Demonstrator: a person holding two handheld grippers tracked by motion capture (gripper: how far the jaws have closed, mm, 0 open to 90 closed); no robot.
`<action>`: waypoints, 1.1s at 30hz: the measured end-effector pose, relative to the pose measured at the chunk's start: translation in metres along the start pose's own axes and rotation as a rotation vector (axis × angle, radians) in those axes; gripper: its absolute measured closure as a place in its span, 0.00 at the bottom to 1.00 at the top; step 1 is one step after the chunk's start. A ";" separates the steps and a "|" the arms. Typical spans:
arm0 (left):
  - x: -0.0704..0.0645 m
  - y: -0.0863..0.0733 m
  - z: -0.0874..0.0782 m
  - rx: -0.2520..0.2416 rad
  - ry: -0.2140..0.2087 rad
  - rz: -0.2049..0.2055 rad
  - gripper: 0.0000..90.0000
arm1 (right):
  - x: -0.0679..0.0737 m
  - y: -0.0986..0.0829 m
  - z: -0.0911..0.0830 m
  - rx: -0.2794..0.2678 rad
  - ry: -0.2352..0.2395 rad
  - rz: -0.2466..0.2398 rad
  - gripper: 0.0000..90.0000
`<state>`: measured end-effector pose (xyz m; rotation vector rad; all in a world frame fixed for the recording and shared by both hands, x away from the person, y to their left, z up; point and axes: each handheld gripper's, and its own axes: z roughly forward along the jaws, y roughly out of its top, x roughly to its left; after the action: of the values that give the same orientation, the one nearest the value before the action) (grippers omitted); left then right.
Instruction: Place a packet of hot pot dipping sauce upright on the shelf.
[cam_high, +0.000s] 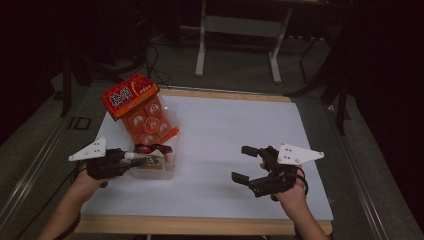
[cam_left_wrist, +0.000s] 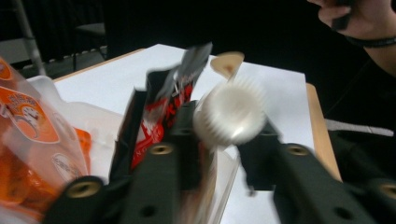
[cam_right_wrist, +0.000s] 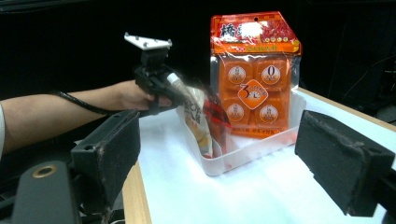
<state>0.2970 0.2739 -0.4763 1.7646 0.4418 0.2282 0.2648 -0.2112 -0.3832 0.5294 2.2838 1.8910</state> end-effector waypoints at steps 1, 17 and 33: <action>-0.001 0.003 -0.001 0.006 0.021 0.010 0.71 | 0.000 0.000 0.000 0.003 0.000 0.000 0.16; -0.027 0.053 -0.006 -0.077 0.057 0.042 0.12 | 0.001 0.003 0.001 0.010 0.005 -0.006 0.16; -0.063 0.077 0.031 -0.105 0.090 0.017 0.02 | -0.001 -0.003 -0.003 0.013 -0.012 0.004 0.16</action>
<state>0.2645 0.2060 -0.4040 1.6607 0.4720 0.3380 0.2645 -0.2149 -0.3855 0.5465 2.2911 1.8704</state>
